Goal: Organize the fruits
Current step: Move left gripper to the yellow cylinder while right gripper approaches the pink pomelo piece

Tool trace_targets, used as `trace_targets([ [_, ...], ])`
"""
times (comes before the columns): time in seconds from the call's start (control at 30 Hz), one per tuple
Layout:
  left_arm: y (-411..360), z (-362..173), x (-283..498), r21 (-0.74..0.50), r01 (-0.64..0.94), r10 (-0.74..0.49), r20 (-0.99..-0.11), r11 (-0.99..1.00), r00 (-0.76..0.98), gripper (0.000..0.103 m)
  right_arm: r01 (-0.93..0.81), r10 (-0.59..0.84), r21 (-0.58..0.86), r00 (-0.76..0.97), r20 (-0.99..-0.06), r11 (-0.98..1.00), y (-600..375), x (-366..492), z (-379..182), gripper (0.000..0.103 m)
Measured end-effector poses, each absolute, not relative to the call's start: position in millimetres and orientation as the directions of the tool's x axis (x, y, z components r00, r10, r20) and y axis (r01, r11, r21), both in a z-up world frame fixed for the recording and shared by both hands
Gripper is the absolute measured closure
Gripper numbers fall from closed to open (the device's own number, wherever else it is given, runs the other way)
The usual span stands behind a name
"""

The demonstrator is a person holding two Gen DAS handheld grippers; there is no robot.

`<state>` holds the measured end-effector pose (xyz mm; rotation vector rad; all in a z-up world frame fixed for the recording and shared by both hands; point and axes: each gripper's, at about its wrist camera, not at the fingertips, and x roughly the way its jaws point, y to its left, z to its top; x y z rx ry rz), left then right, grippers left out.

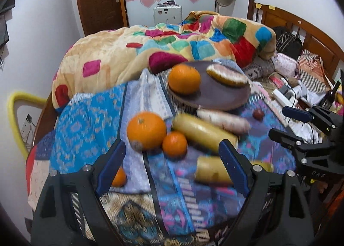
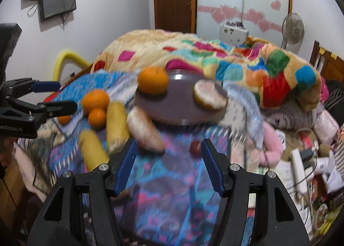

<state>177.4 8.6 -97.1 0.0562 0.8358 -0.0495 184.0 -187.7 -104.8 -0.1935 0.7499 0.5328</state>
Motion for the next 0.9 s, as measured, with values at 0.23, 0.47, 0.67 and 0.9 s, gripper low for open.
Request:
trace_targets([
  [0.23,-1.9,-118.6,148.8,-0.025,0.073,-0.067,-0.757,0.997,0.650,0.014,-0.535,0.405,0.052,0.570,-0.715,0.843,-190.4,174.8,-126.2,0.045],
  [0.47,-16.6,-127.5,139.9,-0.069,0.100,-0.116,-0.770,0.993,0.627,0.014,-0.581,0.457,0.089,0.527,-0.716,0.809,-182.4,156.0,-128.6,0.045],
  [0.67,-27.0,-132.0,150.0,-0.081,0.090,-0.119,-0.781,0.993,0.612,0.014,-0.604,0.448,0.046,0.536,-0.716,0.796,-177.1,140.0,-136.4,0.045],
  [0.9,-35.9,-148.8,172.7,-0.166,0.057,-0.170,-0.811,0.984,0.560,0.023,-0.551,0.426,0.055,0.575,-0.699,0.833,-208.0,143.3,-128.7,0.045],
])
